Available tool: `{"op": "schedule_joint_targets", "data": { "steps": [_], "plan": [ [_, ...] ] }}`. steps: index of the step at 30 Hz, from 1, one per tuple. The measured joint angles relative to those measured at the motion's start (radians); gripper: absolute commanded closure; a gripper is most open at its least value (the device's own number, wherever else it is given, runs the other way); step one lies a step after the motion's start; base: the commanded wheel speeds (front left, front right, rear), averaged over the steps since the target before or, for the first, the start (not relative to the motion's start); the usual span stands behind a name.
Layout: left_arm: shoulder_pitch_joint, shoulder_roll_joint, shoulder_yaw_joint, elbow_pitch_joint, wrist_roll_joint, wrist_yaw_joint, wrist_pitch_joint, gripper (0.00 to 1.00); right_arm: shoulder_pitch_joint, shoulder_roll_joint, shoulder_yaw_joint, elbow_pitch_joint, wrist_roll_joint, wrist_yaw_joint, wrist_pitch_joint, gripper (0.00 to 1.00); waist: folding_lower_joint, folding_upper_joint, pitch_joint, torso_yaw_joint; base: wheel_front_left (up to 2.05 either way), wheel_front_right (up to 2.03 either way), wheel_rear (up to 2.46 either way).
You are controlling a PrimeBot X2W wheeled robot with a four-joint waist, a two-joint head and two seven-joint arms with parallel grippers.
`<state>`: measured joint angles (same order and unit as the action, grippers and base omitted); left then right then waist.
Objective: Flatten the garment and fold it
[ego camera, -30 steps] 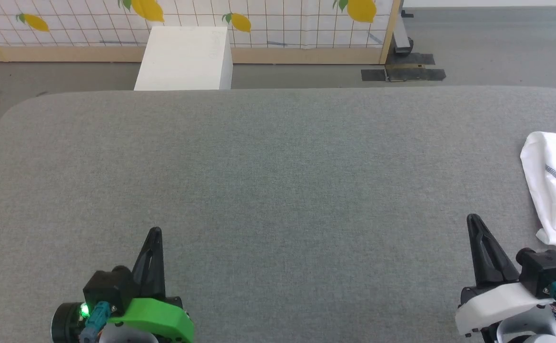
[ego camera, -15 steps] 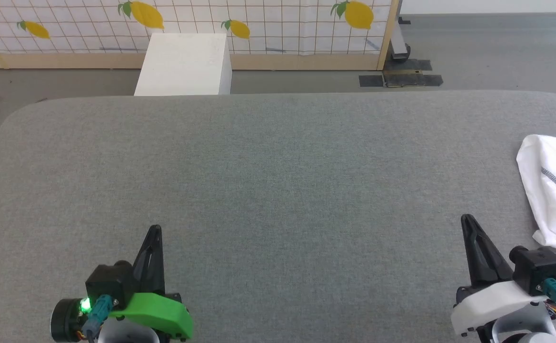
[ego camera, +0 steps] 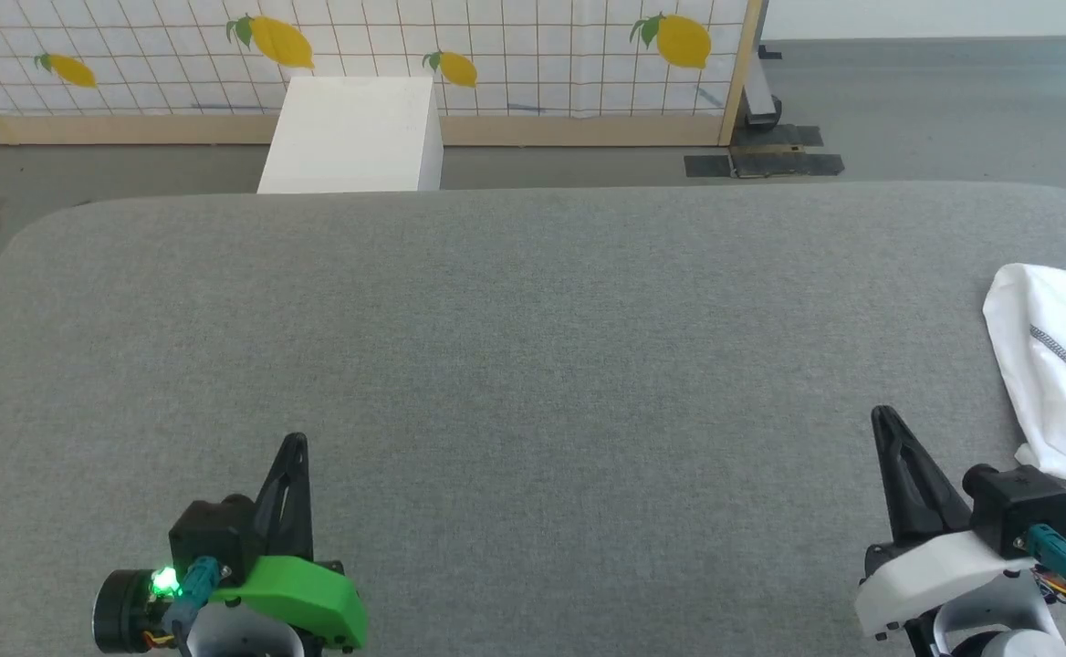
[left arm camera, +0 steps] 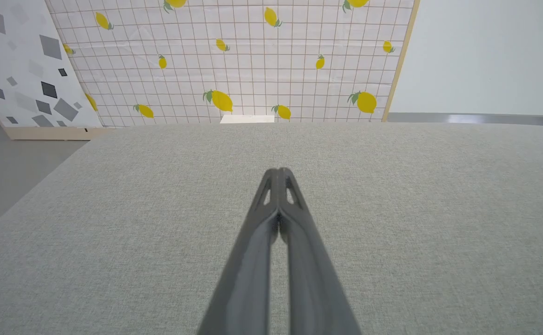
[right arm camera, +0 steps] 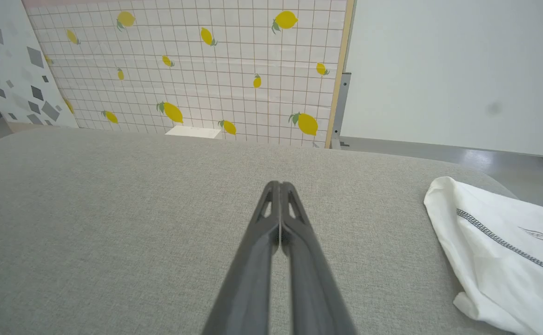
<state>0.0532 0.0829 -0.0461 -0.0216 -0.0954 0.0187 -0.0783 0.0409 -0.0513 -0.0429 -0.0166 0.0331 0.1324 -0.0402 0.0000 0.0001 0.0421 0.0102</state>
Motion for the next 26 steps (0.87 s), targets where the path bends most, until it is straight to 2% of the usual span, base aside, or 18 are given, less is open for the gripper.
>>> {"op": "schedule_joint_targets", "data": {
  "steps": [26],
  "plan": [
    [-0.024,-0.02,0.031,0.013,0.063,-0.01,0.052,1.0,-0.019,0.0,0.029,0.009,-0.018,0.0,0.027,1.0,0.0,0.0,-0.03,-0.007,0.0,0.0,0.0]
  ]
}}
